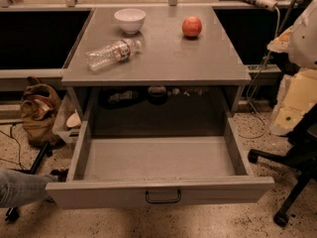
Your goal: Close top drawer
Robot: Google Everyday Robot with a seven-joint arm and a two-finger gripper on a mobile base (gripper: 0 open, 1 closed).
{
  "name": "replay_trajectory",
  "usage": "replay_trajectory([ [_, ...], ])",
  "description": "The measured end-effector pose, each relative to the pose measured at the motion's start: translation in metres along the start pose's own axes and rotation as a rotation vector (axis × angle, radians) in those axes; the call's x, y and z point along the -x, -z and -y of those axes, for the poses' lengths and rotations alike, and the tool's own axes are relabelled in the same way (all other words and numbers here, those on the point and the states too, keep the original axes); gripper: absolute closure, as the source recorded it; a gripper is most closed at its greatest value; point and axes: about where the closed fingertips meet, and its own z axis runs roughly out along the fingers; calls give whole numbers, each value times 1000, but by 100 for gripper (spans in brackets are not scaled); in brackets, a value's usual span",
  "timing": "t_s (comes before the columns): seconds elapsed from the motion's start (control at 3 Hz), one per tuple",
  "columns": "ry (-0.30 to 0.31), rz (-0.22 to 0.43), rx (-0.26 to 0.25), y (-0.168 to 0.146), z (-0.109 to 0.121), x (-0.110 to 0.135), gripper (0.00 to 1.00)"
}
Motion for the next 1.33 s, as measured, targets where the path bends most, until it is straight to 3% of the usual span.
replay_trajectory([
  [0.33,0,0,0,0,0,0,0],
  [0.67,-44,33,12,-18,-16,0,0],
  [1.0,-101,79,45,-56,-51,5,0],
  [1.33,-119,102,106,-97,-88,6,0],
])
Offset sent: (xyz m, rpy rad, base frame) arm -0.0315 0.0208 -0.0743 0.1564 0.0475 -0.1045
